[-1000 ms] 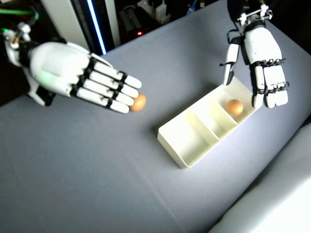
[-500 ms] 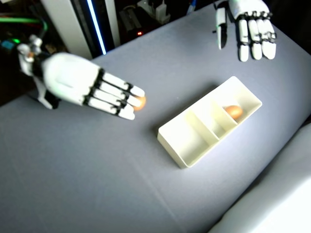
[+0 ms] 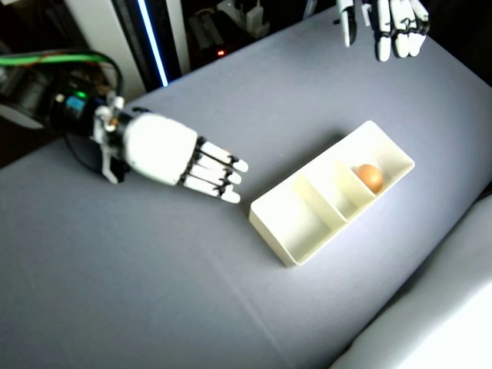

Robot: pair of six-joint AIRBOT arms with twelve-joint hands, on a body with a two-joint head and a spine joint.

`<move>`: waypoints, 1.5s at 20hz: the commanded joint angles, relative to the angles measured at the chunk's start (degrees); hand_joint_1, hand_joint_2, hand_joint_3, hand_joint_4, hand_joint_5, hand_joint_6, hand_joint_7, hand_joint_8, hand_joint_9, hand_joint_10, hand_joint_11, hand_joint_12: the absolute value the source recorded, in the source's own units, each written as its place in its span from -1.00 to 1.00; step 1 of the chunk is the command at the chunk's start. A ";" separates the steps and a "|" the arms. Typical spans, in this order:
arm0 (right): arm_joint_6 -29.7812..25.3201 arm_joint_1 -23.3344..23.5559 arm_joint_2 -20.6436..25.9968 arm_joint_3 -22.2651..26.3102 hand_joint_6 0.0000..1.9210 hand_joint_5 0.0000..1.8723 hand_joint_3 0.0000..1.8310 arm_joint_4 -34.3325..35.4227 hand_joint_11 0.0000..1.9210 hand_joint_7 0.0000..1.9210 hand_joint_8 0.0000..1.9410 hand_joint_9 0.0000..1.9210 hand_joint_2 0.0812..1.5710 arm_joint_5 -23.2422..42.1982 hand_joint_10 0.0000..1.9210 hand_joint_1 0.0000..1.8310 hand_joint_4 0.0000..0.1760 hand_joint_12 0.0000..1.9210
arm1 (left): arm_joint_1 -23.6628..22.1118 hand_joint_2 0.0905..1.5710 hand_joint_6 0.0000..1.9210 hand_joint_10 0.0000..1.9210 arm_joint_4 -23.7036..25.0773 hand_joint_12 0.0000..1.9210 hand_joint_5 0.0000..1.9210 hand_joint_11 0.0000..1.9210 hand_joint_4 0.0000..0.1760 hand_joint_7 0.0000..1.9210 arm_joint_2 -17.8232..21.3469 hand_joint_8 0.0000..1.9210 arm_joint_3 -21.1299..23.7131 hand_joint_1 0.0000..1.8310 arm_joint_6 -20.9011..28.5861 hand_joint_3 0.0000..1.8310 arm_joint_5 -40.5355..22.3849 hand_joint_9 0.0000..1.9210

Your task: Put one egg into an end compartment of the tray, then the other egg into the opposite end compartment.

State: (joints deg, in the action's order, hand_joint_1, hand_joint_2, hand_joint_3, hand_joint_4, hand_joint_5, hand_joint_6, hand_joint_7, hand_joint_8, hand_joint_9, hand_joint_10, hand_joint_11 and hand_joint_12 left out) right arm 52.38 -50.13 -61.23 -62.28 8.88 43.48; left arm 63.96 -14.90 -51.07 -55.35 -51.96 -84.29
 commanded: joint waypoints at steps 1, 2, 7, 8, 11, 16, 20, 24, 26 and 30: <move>-0.36 0.44 0.02 0.16 0.22 -0.26 -1.00 -0.55 0.01 -0.12 0.55 0.09 0.55 5.12 0.65 0.33 -1.00 0.95 | 0.16 0.81 -0.97 -0.88 -0.77 0.26 -0.52 -1.00 -1.00 -0.64 0.74 -0.99 0.09 -0.32 0.35 -1.00 -8.58 -0.71; -0.36 1.06 0.18 0.33 0.27 -0.29 -1.00 -0.92 0.00 -0.15 0.60 0.02 0.57 6.24 0.79 0.32 -1.00 0.99 | 0.78 0.79 -0.97 -0.87 -1.23 0.30 -0.52 -1.00 -1.00 -0.63 0.87 -0.99 0.22 -0.29 0.51 -1.00 -9.35 -0.70; -0.36 5.47 3.41 1.68 0.47 -0.42 -0.99 -1.92 -0.17 -0.28 0.82 -0.24 0.68 12.09 1.00 0.26 -1.00 1.00 | 2.20 0.76 -0.98 -0.88 -2.18 0.23 -0.49 -1.00 -1.00 -0.61 0.96 -0.99 0.63 -0.21 1.13 -1.00 -10.22 -0.68; -0.36 6.00 3.59 1.59 0.39 -0.40 -1.00 -1.91 -0.02 -0.29 0.85 -0.12 0.68 12.81 1.00 0.27 -1.00 1.00 | 2.22 0.75 -0.99 -0.89 -2.23 0.22 -0.50 -1.00 -1.00 -0.61 0.94 -1.00 0.55 -0.12 1.42 -1.00 -10.05 -0.67; -0.38 9.90 3.80 0.00 0.35 -0.37 -1.00 -1.77 0.01 -0.25 0.79 -0.08 0.65 13.63 1.00 0.28 -1.00 1.00 | 2.22 0.75 -0.99 -0.92 -2.22 0.15 -0.51 -1.00 -1.00 -0.63 0.58 -1.00 0.38 -0.16 1.85 -1.00 -9.65 -0.69; -0.93 16.10 1.82 -5.10 0.52 -0.38 -1.00 -0.21 -0.45 -0.26 0.46 -0.25 0.59 10.77 0.66 0.44 -1.00 0.88 | 2.22 0.75 -0.99 -0.93 -1.77 0.26 -0.49 -1.00 -1.00 -0.62 0.10 -1.00 0.05 -0.11 2.41 -1.00 -8.29 -0.66; -0.93 21.96 -2.70 -11.57 0.56 -0.36 -1.00 0.56 -0.36 -0.17 0.42 -0.20 0.60 2.65 0.33 0.26 -1.00 0.77 | 2.10 0.77 -0.99 -0.94 -1.61 0.28 -0.48 -1.00 -1.00 -0.61 -0.32 -1.00 -0.61 -0.16 3.30 -1.00 -8.20 -0.65; -0.92 23.41 -7.37 -17.04 0.56 -0.37 -1.00 2.23 -0.42 -0.24 0.42 -0.27 0.59 -3.06 0.59 0.41 -1.00 0.82 | 1.81 0.78 -1.00 -0.94 -1.45 0.30 -0.49 -1.00 -1.00 -0.60 -0.93 -1.00 -1.13 -0.21 3.44 -1.00 -7.85 -0.64; -0.80 23.41 -7.78 -17.49 -0.88 -0.99 -1.00 2.70 -0.69 -0.76 -0.15 -0.74 0.65 -4.05 0.57 -0.19 -1.00 1.00 | 1.76 0.78 -1.00 -0.94 -1.45 0.31 -0.48 -1.00 -1.00 -0.62 -0.94 -1.00 -1.20 -0.22 3.57 -1.00 -7.85 -0.65; -0.69 23.41 -7.77 -17.21 -1.00 -1.00 -1.00 2.94 -1.00 -1.00 -0.99 -1.00 0.65 -4.12 -0.55 -0.46 -1.00 0.62 | 1.73 0.76 -1.00 -0.94 -1.46 0.34 -0.52 -1.00 -1.00 -0.62 -0.98 -1.00 -1.22 -0.22 3.63 -1.00 -7.90 -0.65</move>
State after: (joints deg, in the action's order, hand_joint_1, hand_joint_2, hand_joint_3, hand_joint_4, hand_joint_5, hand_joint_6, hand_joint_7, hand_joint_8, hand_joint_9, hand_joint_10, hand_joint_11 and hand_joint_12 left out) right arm 51.70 -27.38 -69.36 -79.42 11.92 32.58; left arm 66.11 -16.34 -52.03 -56.31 -48.51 -84.86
